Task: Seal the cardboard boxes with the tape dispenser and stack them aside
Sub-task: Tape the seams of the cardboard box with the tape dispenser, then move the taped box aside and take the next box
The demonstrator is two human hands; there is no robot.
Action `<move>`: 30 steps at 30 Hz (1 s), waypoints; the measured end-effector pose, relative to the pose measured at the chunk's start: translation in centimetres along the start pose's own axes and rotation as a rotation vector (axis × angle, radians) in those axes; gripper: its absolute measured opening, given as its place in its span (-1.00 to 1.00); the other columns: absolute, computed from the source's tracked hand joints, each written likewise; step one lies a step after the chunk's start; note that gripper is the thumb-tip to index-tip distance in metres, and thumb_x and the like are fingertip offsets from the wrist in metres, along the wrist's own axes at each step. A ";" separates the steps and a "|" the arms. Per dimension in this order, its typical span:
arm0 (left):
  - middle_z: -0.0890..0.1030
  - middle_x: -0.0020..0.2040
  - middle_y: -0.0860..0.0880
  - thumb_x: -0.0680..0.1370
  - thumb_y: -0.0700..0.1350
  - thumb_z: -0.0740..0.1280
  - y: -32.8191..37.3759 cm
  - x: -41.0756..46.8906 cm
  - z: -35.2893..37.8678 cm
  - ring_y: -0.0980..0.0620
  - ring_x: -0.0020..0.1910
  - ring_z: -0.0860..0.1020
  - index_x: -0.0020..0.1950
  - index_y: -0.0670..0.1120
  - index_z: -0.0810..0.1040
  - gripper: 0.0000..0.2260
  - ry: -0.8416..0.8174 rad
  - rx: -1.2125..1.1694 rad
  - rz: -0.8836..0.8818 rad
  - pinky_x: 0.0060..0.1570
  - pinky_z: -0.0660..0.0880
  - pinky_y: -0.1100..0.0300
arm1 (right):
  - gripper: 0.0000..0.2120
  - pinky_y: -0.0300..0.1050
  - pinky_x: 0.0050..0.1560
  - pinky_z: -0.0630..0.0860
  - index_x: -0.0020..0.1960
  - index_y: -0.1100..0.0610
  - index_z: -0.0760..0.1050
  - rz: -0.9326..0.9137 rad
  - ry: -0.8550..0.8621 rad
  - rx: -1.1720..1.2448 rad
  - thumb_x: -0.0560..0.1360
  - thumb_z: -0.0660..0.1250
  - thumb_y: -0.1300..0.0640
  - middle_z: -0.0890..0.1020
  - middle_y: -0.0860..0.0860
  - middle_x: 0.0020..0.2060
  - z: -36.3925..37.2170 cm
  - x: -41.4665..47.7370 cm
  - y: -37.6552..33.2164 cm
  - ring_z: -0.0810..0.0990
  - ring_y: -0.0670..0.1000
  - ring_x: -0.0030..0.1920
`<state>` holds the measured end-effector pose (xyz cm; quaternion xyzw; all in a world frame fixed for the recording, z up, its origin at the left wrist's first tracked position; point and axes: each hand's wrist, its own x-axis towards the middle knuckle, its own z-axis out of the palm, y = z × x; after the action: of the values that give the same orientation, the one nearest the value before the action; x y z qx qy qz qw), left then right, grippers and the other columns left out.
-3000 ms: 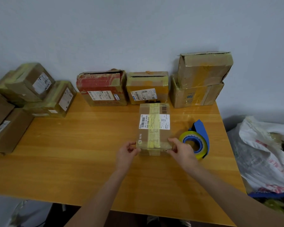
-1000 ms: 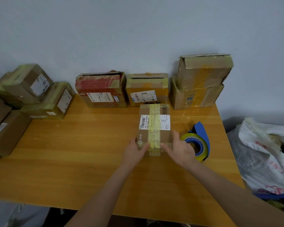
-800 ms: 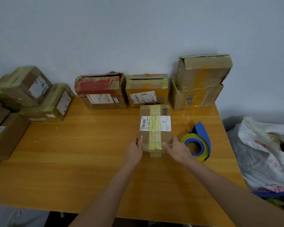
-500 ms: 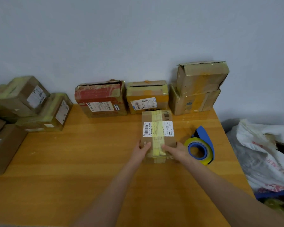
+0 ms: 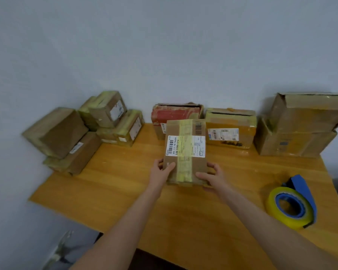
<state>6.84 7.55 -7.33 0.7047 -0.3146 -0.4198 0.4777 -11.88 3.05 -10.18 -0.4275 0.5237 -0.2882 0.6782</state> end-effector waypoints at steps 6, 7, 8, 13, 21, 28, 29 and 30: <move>0.54 0.00 0.06 0.54 -0.02 0.38 0.7 1.0 -8.0 0.16 -0.08 0.54 0.21 0.00 0.37 -0.69 0.084 0.036 0.029 -0.38 0.46 0.40 | -0.27 -0.05 -0.15 0.61 0.37 -0.15 0.26 0.003 -0.136 0.052 0.36 0.55 0.18 0.56 0.06 0.16 7.9 0.6 -1.4 0.62 0.09 0.05; 0.54 0.01 0.06 0.54 -0.01 0.38 0.7 1.5 -9.5 0.15 -0.08 0.55 0.23 -0.01 0.37 -0.68 0.090 0.051 0.023 -0.35 0.47 0.36 | -0.24 -0.03 -0.15 0.61 0.38 -0.17 0.25 0.018 -0.154 0.051 0.35 0.56 0.19 0.55 0.04 0.18 9.4 0.8 -1.6 0.61 0.10 0.07; 0.55 0.01 0.06 0.54 0.01 0.38 0.6 2.0 -11.2 0.13 -0.07 0.55 0.23 -0.01 0.38 -0.67 0.097 0.078 0.016 -0.32 0.47 0.32 | -0.22 -0.05 -0.18 0.60 0.39 -0.19 0.25 0.032 -0.165 0.055 0.34 0.56 0.20 0.53 0.04 0.19 10.9 1.1 -1.8 0.60 0.10 0.08; 0.56 0.03 0.02 0.53 0.08 0.37 -0.5 7.0 -21.0 0.12 -0.13 0.53 0.16 -0.03 0.42 -0.70 0.122 0.284 -0.068 -0.31 0.43 0.24 | -0.17 -0.11 -0.31 0.60 0.42 -0.21 0.25 0.101 -0.197 0.010 0.31 0.58 0.19 0.53 -0.01 0.13 20.3 3.7 -1.3 0.59 0.10 0.06; 0.43 0.30 -0.05 0.57 -0.02 0.31 -2.1 15.3 -36.0 0.00 0.13 0.52 0.33 -0.05 0.40 -0.65 0.334 0.766 0.214 -0.03 0.44 0.21 | -0.14 0.18 0.01 0.63 0.45 -0.10 0.25 0.262 -0.115 0.095 0.29 0.58 0.23 0.55 0.11 0.19 38.4 8.9 1.2 0.61 0.19 0.10; 0.43 0.28 -0.06 0.56 -0.08 0.31 -3.2 18.7 -39.1 -0.01 0.13 0.50 0.28 -0.05 0.46 -0.71 0.189 0.797 0.258 -0.06 0.37 0.22 | -0.41 -0.21 -0.31 0.43 0.52 -0.09 0.22 0.249 -0.069 -0.035 0.56 0.35 0.12 0.53 0.03 0.30 45.7 11.8 0.4 0.49 -0.14 -0.18; 0.43 0.30 -0.06 0.56 -0.09 0.30 -3.3 19.0 -39.1 -0.02 0.15 0.49 0.28 -0.04 0.45 -0.71 0.166 0.801 0.244 -0.05 0.38 0.21 | -0.44 -0.23 -0.34 0.38 0.52 -0.09 0.22 0.236 -0.081 -0.077 0.58 0.32 0.11 0.52 0.01 0.32 46.1 12.1 0.3 0.48 -0.17 -0.19; 0.42 0.30 -0.06 0.56 -0.09 0.30 -3.4 19.2 -39.0 -0.02 0.16 0.49 0.29 -0.03 0.45 -0.70 0.143 0.810 0.232 -0.03 0.40 0.20 | -0.46 -0.23 -0.33 0.37 0.52 -0.07 0.22 0.228 -0.092 -0.099 0.59 0.31 0.11 0.52 -0.01 0.31 46.4 12.4 0.0 0.48 -0.17 -0.19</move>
<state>50.42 8.48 -8.66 0.8227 -0.4975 -0.1556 0.2269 36.04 5.57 -11.99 -0.4109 0.5509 -0.1631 0.7078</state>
